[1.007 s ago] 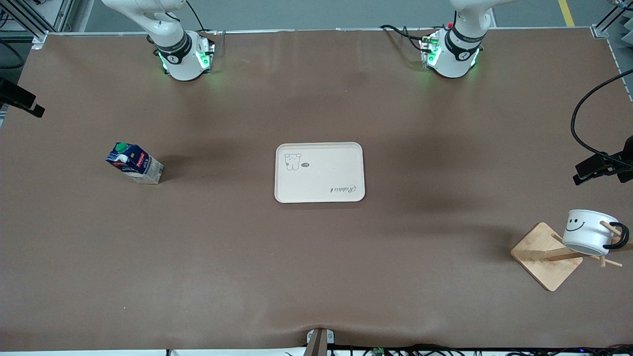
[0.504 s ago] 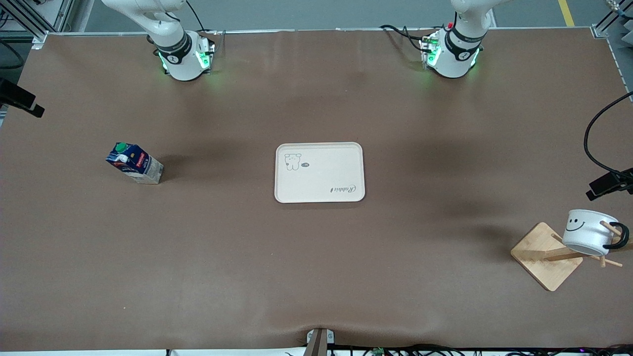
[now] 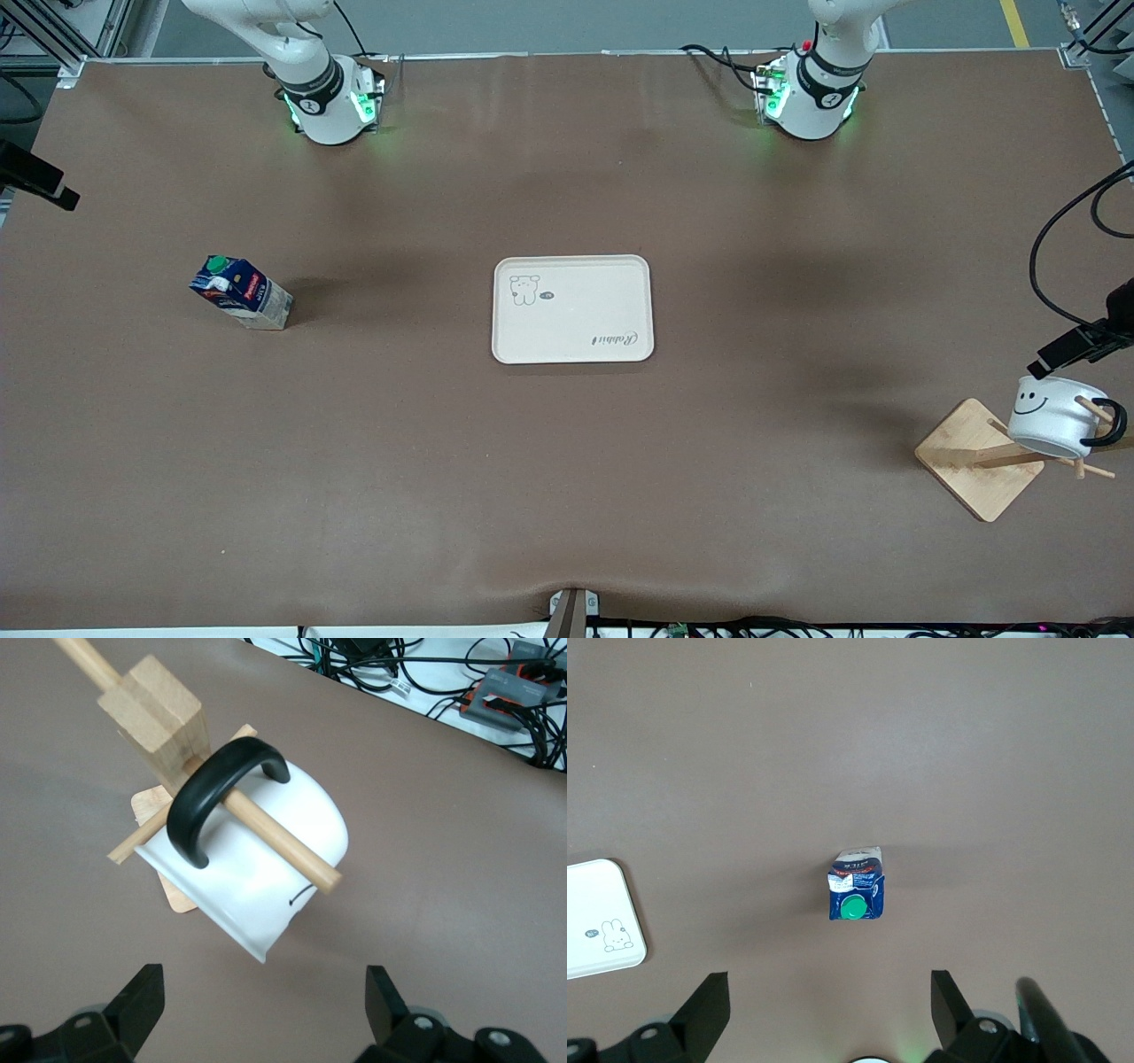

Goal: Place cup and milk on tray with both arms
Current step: 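Lower the left gripper onto the white mug rim and close it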

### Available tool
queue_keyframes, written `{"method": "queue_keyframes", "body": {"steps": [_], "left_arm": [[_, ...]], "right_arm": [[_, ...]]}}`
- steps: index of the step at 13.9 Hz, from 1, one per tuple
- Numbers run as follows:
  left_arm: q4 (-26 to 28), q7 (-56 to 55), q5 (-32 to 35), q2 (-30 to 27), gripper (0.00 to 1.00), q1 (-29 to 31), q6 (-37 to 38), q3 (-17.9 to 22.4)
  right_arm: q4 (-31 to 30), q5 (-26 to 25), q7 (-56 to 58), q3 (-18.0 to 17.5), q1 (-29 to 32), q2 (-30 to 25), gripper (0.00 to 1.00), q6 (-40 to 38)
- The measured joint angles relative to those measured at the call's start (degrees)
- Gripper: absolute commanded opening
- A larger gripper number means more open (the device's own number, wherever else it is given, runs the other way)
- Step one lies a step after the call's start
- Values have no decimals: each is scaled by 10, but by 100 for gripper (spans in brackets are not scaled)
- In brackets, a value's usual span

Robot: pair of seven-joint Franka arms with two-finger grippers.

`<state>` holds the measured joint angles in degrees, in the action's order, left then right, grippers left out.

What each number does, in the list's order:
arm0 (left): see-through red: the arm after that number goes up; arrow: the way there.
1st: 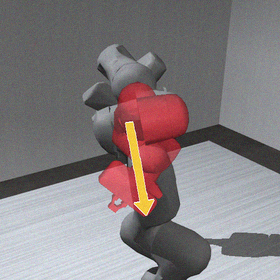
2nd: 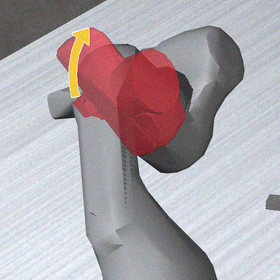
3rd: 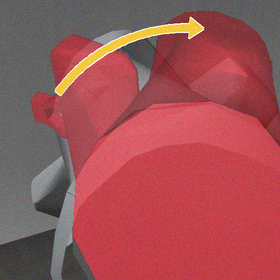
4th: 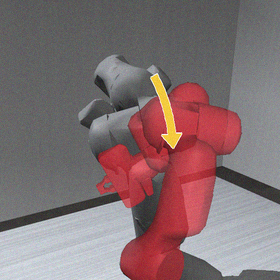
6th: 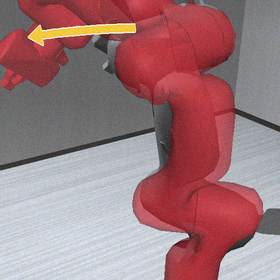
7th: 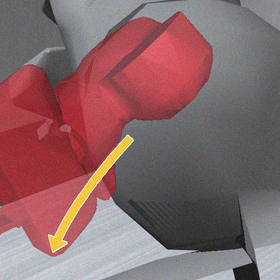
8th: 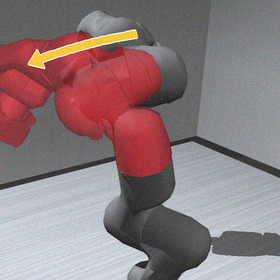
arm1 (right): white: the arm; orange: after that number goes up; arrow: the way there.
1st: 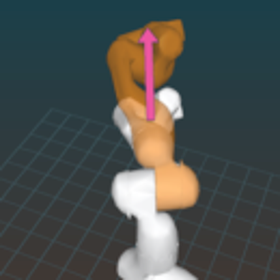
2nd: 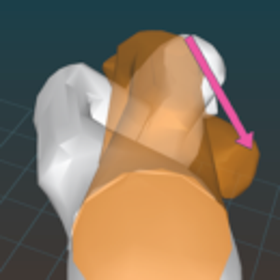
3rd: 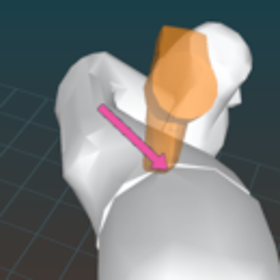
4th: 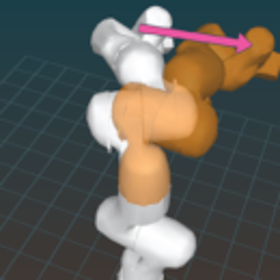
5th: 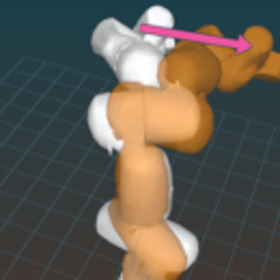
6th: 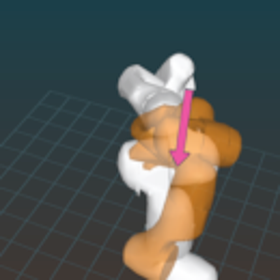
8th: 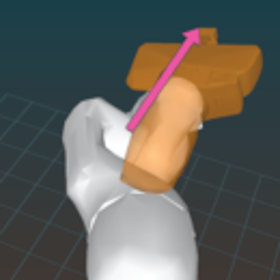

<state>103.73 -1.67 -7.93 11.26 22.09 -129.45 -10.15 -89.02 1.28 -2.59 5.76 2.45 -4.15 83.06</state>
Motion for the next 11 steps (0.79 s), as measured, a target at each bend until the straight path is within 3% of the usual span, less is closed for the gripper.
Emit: {"method": "queue_keyframes", "body": {"steps": [4, 11], "left_arm": [[13, 0, -12, 27, 95, 0, -57, -1], [13, 0, -12, 44, 67, -1, -87, -2]], "right_arm": [[0, 0, 0, 0, 1, 0, 100, 0], [0, 0, -1, 1, 3, 1, 100, 0]]}}
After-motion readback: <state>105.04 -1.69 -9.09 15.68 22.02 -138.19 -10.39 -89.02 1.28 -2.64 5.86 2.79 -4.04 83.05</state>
